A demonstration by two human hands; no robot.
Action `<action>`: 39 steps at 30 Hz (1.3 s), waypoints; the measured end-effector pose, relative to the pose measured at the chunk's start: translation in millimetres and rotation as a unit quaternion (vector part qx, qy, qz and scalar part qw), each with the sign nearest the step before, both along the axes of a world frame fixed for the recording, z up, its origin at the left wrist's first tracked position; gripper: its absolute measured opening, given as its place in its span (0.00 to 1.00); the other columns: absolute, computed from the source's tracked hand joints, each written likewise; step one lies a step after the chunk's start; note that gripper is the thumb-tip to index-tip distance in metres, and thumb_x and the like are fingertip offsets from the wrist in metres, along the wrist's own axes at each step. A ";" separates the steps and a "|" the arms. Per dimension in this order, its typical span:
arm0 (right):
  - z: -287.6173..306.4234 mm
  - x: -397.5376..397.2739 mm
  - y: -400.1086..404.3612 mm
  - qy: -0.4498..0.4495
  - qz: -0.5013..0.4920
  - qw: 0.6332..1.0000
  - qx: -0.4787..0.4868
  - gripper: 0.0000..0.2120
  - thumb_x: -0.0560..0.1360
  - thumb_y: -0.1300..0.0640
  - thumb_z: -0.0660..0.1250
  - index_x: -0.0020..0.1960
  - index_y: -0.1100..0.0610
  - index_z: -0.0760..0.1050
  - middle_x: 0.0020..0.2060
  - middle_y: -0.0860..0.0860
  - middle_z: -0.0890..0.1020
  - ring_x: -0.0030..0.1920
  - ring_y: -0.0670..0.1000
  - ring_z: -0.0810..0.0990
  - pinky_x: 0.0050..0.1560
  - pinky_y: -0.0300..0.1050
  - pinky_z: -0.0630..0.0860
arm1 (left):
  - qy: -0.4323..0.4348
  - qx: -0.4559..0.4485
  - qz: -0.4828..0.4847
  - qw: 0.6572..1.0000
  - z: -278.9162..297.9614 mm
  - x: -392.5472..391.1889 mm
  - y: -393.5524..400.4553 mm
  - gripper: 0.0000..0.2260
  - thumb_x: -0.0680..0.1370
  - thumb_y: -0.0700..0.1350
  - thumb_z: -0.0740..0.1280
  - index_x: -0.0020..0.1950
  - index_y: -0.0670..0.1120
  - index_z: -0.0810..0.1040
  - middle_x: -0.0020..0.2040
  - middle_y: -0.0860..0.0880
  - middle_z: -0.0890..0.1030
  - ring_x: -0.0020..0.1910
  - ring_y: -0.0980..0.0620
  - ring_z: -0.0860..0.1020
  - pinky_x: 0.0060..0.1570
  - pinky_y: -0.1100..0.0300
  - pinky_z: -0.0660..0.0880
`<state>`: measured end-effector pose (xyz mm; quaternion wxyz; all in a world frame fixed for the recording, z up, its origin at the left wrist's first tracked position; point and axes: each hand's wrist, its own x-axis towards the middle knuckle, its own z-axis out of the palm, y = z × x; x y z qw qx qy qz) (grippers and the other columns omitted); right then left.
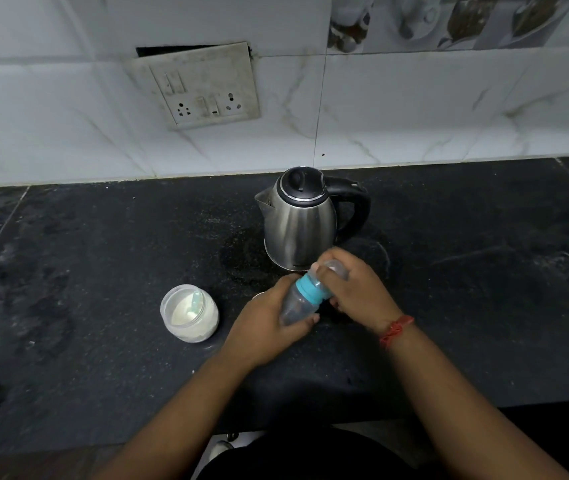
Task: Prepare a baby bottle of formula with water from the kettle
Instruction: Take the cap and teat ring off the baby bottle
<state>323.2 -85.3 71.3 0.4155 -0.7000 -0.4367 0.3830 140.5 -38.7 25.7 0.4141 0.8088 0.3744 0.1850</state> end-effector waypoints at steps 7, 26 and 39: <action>-11.7 26.9 -2.3 0.028 -0.090 0.995 0.026 0.07 0.79 0.52 0.70 0.53 0.52 0.75 0.45 0.52 0.80 0.37 0.48 0.80 0.35 0.44 0.79 | -0.075 -0.053 0.067 0.994 -7.4 -8.1 4.1 0.24 0.76 0.56 0.74 0.68 0.65 0.67 0.59 0.60 0.81 0.57 0.61 0.80 0.57 0.59 0.78; -110.4 76.0 -54.2 -0.400 -0.086 0.903 -0.129 0.34 0.74 0.42 0.72 0.74 0.56 0.66 0.68 0.55 0.74 0.65 0.59 0.73 0.64 0.57 0.74 | -0.082 -0.073 0.087 0.990 -3.8 1.6 -6.6 0.25 0.77 0.48 0.75 0.68 0.62 0.66 0.59 0.60 0.79 0.57 0.65 0.79 0.54 0.73 0.73; -25.1 -20.2 -16.6 0.155 0.019 0.986 0.056 0.20 0.75 0.45 0.73 0.64 0.51 0.77 0.56 0.50 0.84 0.57 0.45 0.84 0.55 0.41 0.80 | -0.054 -0.005 0.061 0.997 1.4 9.5 -9.5 0.25 0.75 0.51 0.76 0.70 0.53 0.70 0.61 0.57 0.80 0.58 0.59 0.79 0.58 0.54 0.79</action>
